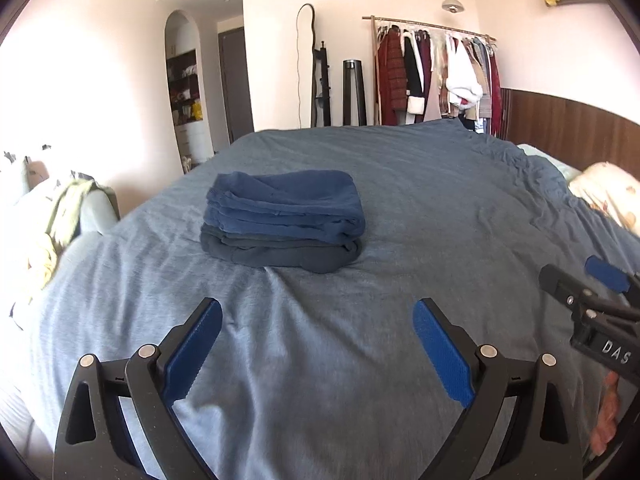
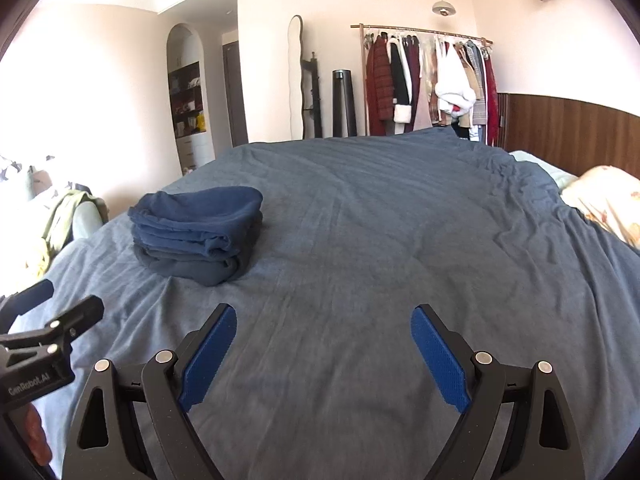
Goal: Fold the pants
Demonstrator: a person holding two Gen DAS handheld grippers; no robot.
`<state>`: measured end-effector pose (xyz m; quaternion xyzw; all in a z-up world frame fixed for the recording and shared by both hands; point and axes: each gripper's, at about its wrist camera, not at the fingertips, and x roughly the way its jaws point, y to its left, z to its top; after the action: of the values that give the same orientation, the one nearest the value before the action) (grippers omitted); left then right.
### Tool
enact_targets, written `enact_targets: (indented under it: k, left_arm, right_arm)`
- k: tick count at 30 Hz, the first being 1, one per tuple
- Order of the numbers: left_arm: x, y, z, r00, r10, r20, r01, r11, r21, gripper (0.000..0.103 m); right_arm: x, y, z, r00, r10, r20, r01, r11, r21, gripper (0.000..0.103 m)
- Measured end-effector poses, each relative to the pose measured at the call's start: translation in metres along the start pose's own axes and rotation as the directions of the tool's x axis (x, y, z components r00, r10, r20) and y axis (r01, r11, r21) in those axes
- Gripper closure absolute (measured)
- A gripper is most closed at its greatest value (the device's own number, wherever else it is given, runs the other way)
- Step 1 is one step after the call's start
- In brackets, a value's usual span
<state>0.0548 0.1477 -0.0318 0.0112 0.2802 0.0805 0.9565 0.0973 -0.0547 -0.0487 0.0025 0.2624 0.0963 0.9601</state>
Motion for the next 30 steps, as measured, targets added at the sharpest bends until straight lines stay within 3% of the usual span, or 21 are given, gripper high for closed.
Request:
enact_targets:
  k: [15,30]
  left_arm:
    - [-0.074,-0.016,-0.019,1.000,-0.022,0.018,0.022,1.000,-0.001,0.001]
    - [-0.121,-0.019,-0.037,0.999,-0.022,0.027,0.022,1.000,-0.006,0.000]
  right_arm:
    - [-0.086,-0.008,-0.021,0.997,-0.062,0.036,0.063,0.998,-0.025,0.013]
    - [-0.140,-0.011,-0.039,0.995,-0.076,0.067,0.079,0.996,-0.046,0.013]
